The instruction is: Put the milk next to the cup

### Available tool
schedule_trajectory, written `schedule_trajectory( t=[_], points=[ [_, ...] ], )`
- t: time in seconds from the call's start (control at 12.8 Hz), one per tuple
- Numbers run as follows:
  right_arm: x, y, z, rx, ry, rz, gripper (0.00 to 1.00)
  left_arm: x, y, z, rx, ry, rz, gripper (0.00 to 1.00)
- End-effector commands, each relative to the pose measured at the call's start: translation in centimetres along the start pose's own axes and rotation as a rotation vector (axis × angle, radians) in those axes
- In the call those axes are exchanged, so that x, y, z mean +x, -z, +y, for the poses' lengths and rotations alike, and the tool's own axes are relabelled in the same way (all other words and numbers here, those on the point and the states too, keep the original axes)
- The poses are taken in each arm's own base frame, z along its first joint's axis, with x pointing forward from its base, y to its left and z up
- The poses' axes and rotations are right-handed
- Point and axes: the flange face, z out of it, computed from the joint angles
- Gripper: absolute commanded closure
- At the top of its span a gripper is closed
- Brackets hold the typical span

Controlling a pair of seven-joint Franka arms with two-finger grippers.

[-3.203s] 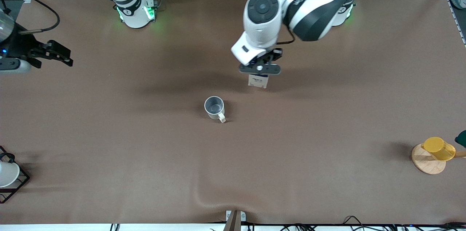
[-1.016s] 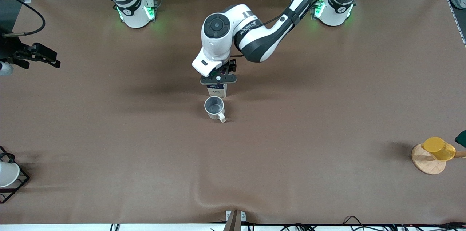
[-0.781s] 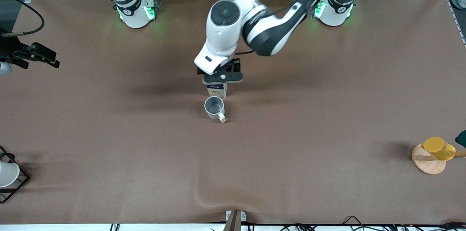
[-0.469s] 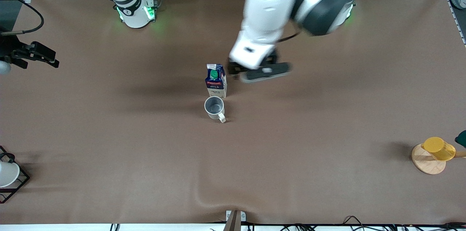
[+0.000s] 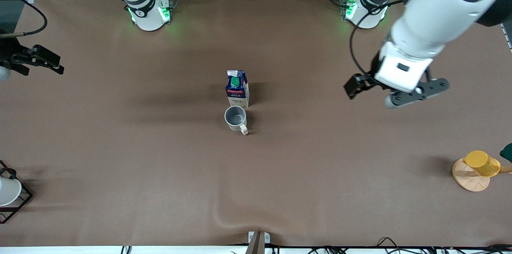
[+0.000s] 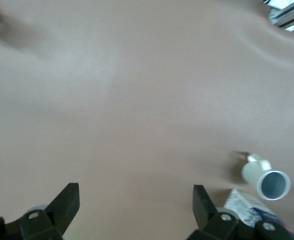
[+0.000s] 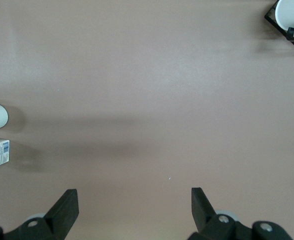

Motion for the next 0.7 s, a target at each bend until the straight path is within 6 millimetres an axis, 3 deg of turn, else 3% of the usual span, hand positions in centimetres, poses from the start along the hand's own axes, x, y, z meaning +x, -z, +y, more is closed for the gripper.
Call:
schedule_trajectory(
  t=[0.0,0.23,0.62],
  points=[
    [0.0,0.4,-0.4,0.008,0.002,0.005,0.00,0.0,0.4,-2.5,0.041,-0.058,0.000,0.00],
    [0.1,0.3,-0.2,0.008,0.001,0.007,0.00,1.3,-0.4,-4.7,0.069,-0.196,-0.007,0.00],
    [0.2,0.7,0.0,0.004,-0.002,0.016,0.00,1.3,-0.5,-6.0,0.101,-0.265,0.008,0.00]
  ],
)
